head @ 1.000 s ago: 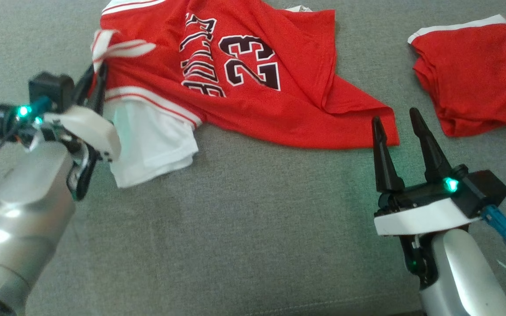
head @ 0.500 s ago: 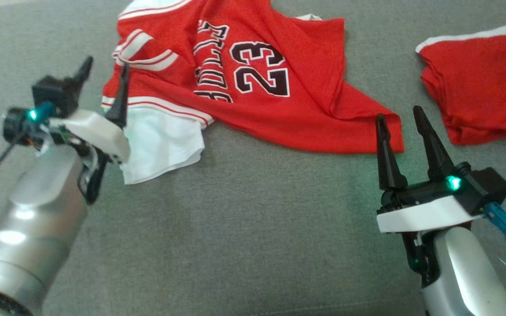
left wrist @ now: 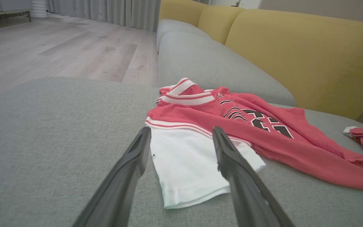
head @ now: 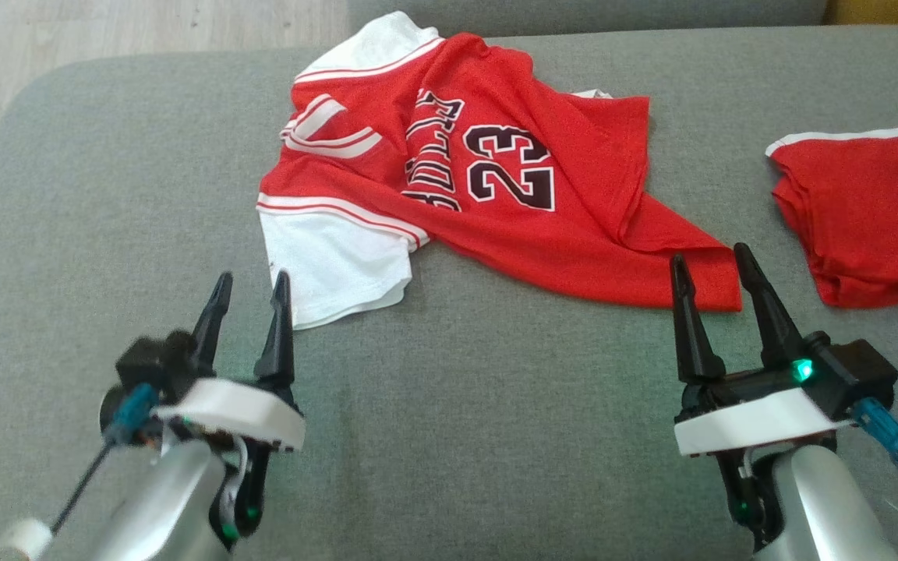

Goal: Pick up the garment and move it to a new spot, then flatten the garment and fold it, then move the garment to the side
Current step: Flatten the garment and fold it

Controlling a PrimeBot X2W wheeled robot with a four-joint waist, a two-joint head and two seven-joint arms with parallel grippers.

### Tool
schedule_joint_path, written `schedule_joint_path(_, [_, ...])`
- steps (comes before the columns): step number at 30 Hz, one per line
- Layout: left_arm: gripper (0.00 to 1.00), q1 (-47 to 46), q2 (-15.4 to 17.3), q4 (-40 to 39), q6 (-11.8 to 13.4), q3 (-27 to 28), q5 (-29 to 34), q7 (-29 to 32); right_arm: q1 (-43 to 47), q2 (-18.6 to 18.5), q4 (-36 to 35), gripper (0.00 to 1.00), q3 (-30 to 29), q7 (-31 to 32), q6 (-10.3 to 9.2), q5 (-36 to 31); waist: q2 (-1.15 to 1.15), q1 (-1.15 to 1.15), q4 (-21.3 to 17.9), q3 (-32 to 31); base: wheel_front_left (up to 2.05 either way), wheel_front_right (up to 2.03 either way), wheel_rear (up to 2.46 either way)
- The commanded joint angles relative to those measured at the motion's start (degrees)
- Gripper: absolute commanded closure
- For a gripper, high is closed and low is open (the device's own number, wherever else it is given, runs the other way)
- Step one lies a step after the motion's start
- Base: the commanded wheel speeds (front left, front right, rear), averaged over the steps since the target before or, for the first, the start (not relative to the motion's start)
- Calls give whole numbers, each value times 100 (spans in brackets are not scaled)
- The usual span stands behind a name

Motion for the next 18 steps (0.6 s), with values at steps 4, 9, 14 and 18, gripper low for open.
schedule_joint_path(4, [0, 124, 30, -563, 72, 519, 266, -69, -76, -28, -158, 0, 167, -11, 37, 20, 0, 2, -2, -2, 0, 0, 0])
schedule_joint_path(9, [0, 119, 26, -381, -22, 459, 343, 15, -129, -28, -211, 0, 241, 21, 37, -11, 0, 2, -131, 128, 0, 0, 0])
schedule_joint_path(14, [0, -76, 48, 228, 60, 437, 338, 264, -152, -28, -249, 0, 257, 26, 37, -4, 0, 2, -304, 299, 0, 0, 0])
schedule_joint_path(18, [0, -233, 7, 676, 26, 426, 305, 334, -167, -28, -239, 0, 265, 8, 37, 13, 0, 2, -407, 398, 0, 0, 0])
